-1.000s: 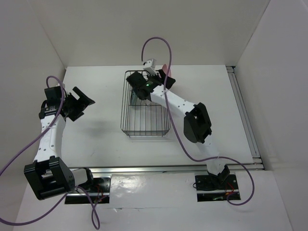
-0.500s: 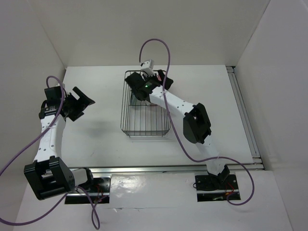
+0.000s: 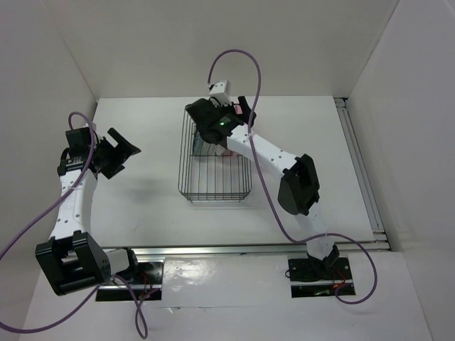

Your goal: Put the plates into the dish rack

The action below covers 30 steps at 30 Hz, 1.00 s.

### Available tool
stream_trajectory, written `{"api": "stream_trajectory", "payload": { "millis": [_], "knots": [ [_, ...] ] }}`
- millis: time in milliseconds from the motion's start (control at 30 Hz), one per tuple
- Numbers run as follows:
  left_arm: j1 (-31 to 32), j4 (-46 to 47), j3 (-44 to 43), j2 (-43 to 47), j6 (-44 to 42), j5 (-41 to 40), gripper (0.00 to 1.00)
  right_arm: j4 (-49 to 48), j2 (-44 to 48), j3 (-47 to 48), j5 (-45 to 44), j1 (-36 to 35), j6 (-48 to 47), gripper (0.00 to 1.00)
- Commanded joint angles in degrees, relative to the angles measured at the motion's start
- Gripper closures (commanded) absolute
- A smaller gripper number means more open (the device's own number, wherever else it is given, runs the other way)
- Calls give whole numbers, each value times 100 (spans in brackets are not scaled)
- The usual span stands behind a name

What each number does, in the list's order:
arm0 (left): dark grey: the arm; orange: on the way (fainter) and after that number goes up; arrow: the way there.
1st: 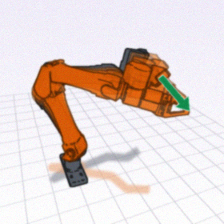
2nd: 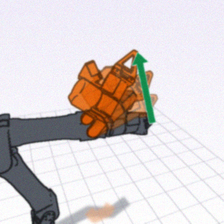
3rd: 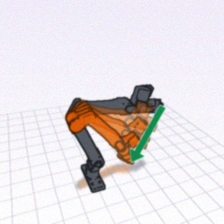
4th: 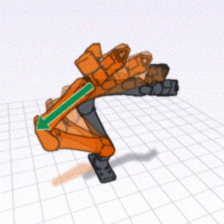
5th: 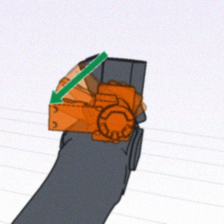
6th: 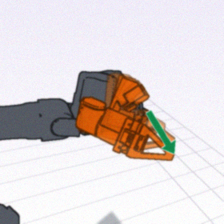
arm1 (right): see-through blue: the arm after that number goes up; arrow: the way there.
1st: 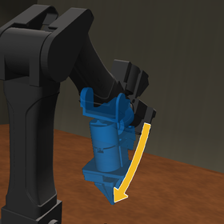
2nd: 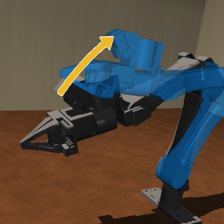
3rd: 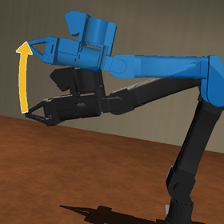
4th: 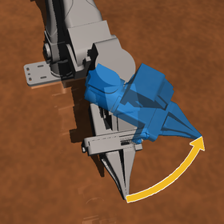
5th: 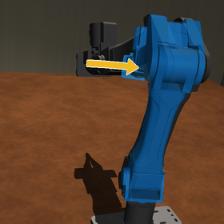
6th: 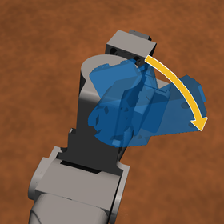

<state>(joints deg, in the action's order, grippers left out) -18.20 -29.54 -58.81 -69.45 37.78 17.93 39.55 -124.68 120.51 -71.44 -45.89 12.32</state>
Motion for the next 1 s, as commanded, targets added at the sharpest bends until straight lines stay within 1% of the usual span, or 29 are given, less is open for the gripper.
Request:
{"api": "stream_trajectory", "payload": {
  "millis": [0, 133, 167, 233, 267, 300, 333, 367, 433, 467, 500, 533, 567, 600, 633, 667, 733, 767, 833, 900, 967],
  "knots": [
    [-26, 159, 1, 204, 19, 105, 0, -228, 593, 245, 165, -69, 60, 1],
    [-26, 159, 1, 204, 19, 105, 0, -308, 1102, 175, 743, -140, 60, 1],
    [-26, 159, 1, 204, 19, 105, 0, -308, 1217, 175, 1337, -140, 60, 1],
    [-26, 159, 1, 204, -33, 105, 0, -378, 1656, 18, 2034, -140, 60, 1],
    [-26, 159, 1, 204, -34, 44, 0, -378, 1832, -97, 2568, -140, 60, 1],
    [-26, 159, -60, 204, -34, -9, 0, -430, 2016, -237, 2704, -87, 60, 1],
    [-26, 159, -130, 143, -112, -9, 0, -518, 2444, -430, 2810, -35, 121, 1],
    [-26, 159, -183, 142, -165, 43, 0, -518, 2692, -875, 2898, 35, 209, 1],
    [-26, 159, -332, 81, -166, 44, 0, -789, 3254, -1457, 3231, 404, 262, 1],
    [-26, 89, -385, 81, -218, -26, 0, -843, 3849, -2034, 3346, 571, 332, 1],
    [-26, 89, -386, 81, -218, -27, 0, -844, 4142, -2292, 3512, 755, 385, 1],
    [-78, 89, -473, 81, -218, -105, 0, -896, 4423, -2539, 3627, 1166, 386, 1],
    [-140, 28, -587, 81, -218, -106, 0, -836, 4940, -2906, 3698, 1379, 516, 1],
    [-140, 27, -675, 81, -218, -158, 0, -757, 5162, -3058, 3699, 1564, 517, 1],
    [-193, -51, -763, 81, -271, -159, 0, -677, 5373, -3190, 3699, 1896, 570, 1],
    [-193, -121, -903, 81, -271, -159, 0, -537, 5750, -3322, 3699, 2056, 570, 1],
    [-333, -122, -974, 81, -271, -80, 0, -466, 6086, -3744, 3699, 2346, 640, 1],
    [-334, -122, -975, 81, -219, -79, 0, -292, 6235, -3867, 3507, 2565, 771, 1],
    [-395, -122, -975, 203, -166, 69, 0, -98, 6640, -4201, 2990, 2734, 1114, 1],
    [-500, 43, -827, 352, -96, 131, 0, -97, 7060, -4578, 2925, 2857, 1176, 1],
    [-553, 193, -651, 669, -43, 202, 0, -166, 7282, -4781, 3118, 2998, 1177, 1]
  ]
}}
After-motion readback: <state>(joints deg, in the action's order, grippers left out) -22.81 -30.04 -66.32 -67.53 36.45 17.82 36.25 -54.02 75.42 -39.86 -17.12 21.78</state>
